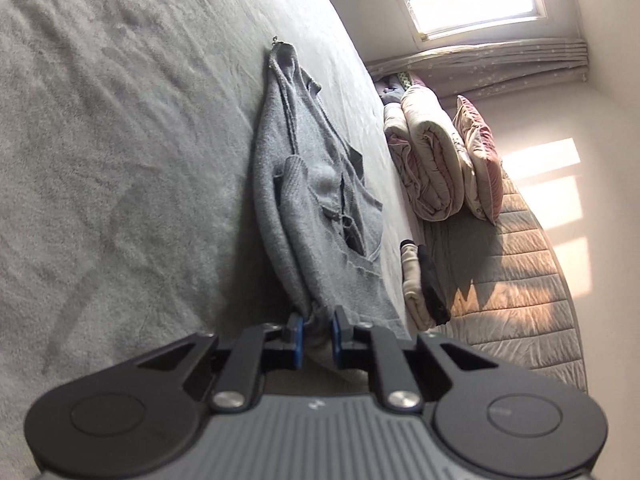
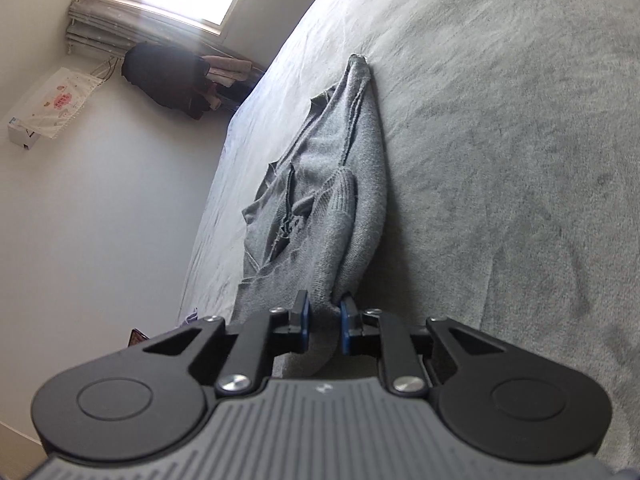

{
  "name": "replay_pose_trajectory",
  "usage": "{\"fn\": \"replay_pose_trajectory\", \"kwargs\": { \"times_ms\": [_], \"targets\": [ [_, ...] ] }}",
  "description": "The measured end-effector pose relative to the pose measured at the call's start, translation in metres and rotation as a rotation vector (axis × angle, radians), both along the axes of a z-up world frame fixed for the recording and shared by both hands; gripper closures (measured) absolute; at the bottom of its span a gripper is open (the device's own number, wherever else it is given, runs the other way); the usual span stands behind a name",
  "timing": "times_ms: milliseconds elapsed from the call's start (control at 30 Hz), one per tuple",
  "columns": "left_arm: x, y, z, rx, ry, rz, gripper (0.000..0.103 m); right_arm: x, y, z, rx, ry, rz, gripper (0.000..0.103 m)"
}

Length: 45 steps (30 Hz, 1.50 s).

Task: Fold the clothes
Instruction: 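Grasp the folded hem edge with both grippers and lift it, then fold the held edge over toward the collar and open both grippers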

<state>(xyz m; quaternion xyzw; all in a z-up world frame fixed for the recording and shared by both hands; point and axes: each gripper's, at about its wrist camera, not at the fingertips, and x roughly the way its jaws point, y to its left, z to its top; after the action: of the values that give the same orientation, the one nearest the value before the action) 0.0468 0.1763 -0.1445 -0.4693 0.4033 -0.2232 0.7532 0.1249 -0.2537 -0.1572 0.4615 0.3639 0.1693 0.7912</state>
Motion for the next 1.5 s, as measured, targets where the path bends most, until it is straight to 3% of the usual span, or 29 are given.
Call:
{"fn": "replay_pose_trajectory", "kwargs": {
  "times_ms": [533, 867, 1167, 1500],
  "targets": [
    [0.05, 0.0, 0.047, -0.136, -0.111, 0.061, 0.091, 0.055, -0.005, 0.041, 0.106, -0.083, -0.051, 0.085],
    [0.112, 0.0, 0.061, -0.144, -0.128, 0.143, 0.091, 0.117, -0.011, 0.051, 0.124, -0.095, -0.117, 0.085],
    [0.178, -0.005, 0.05, -0.108, -0.087, 0.193, 0.091, 0.18, -0.012, 0.034, 0.133, -0.061, -0.166, 0.085],
    [0.238, -0.008, 0.013, -0.061, 0.016, 0.233, 0.091, 0.225, -0.008, -0.003, 0.13, 0.022, -0.19, 0.085]
  ]
}}
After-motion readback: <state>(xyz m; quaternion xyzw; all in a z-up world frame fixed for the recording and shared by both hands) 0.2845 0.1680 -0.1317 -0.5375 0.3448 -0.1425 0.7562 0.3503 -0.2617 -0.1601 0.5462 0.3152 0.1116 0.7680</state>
